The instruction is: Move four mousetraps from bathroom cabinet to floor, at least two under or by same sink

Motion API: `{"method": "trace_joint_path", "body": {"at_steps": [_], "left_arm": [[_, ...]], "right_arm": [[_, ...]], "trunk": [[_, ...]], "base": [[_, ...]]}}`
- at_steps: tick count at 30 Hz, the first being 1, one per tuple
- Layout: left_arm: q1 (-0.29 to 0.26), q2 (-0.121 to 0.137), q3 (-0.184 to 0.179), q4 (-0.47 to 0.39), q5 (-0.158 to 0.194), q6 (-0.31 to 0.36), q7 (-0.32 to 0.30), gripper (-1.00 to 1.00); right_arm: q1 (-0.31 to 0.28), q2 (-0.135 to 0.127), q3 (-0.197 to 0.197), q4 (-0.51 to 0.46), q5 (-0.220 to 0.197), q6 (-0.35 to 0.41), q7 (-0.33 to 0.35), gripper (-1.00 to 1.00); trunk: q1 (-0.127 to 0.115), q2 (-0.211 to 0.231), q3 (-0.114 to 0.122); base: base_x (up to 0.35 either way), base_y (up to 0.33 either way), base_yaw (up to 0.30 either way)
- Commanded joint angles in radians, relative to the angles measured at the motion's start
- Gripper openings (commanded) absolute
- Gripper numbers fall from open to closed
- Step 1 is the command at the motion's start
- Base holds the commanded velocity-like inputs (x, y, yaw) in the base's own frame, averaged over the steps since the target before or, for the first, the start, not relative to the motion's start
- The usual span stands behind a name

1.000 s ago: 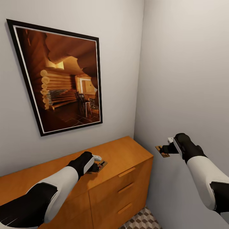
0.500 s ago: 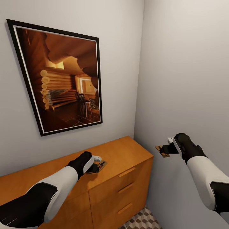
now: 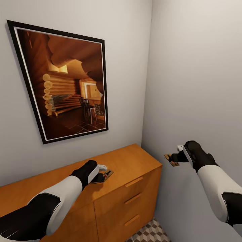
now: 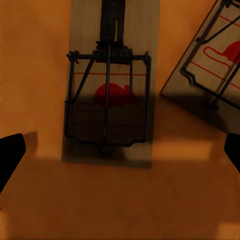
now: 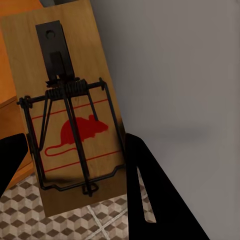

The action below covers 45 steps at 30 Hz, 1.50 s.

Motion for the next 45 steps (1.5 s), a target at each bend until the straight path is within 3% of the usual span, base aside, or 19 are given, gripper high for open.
{"method": "trace_joint_path", "body": {"at_steps": [1,45], "left_arm": [[-0.001,0.000,-0.006,-0.001,0.011,0.004,0.007,1.00],[-0.001,0.001,-0.011,-0.003,0.006,0.003,0.014,1.00]], "right_arm": [[-0.001,0.000,-0.004,-0.001,0.011,0.003,0.009,-1.00],[-0.001,0.000,-0.004,-0.001,0.011,-0.004,0.009,-1.00]], "trunk": [[0.000,-0.001,-0.002],[0.000,-0.001,-0.002]], "base": [[0.000,0.000,0.000],[0.000,0.000,0.000]]}}
